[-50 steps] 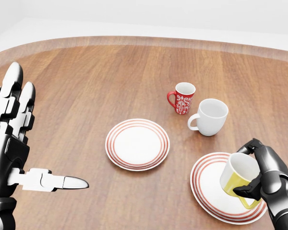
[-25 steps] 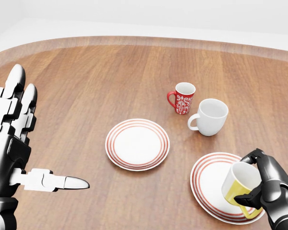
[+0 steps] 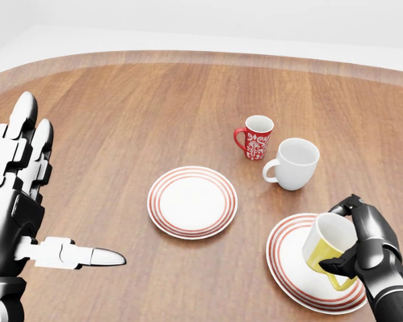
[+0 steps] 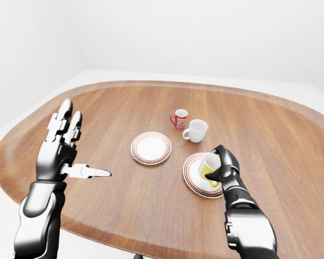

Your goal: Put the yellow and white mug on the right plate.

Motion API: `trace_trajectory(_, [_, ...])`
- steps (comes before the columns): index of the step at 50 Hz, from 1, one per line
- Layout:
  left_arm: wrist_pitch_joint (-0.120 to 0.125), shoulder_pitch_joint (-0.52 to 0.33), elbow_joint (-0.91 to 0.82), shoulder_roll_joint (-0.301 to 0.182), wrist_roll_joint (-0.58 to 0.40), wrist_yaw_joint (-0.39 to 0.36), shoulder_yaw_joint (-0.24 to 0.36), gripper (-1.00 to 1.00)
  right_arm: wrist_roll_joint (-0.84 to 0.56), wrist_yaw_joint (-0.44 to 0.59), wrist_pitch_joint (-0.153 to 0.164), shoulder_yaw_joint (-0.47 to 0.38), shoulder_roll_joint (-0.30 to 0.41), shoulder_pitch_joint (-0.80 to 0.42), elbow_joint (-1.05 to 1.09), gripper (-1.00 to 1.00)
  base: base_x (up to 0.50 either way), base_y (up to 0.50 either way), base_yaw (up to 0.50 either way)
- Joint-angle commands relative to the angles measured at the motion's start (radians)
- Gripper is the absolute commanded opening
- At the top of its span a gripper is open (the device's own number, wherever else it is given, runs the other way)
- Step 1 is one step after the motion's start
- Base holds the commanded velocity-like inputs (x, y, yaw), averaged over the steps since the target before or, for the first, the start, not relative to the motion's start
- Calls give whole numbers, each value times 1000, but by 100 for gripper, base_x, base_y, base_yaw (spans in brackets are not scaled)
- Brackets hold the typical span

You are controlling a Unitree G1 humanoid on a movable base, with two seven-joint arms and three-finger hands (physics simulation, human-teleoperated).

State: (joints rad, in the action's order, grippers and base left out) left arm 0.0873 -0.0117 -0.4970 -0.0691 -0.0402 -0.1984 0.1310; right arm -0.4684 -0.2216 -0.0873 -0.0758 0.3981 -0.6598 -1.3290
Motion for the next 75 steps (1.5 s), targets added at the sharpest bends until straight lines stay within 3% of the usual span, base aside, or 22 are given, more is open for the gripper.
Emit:
trace_trajectory(1, [0,3,2,1,-2,-2,-2,100,-95,-16,0,-6,-5,-39,-3,-100,0,0,0])
trace_trajectory(63, [0,6,10,4,-8,-3,-8,100,-109,-56,0,-19,-15,-26,-19,-100,0,0,0])
trace_trajectory(64, [0,7,13,4,-8,-2,-8,100,-104,-69,0,-23,-16,-27,-19,-37,0,0,0])
trace_trajectory(65, [0,8,12,4,-9,-2,-9,100,-101,-61,0,-25,-14,-28,-19,100,0,0,0])
trace_trajectory(75, [0,7,7,5,-8,-3,-10,100,-93,-60,0,-25,-11,-29,-18,100,0,0,0])
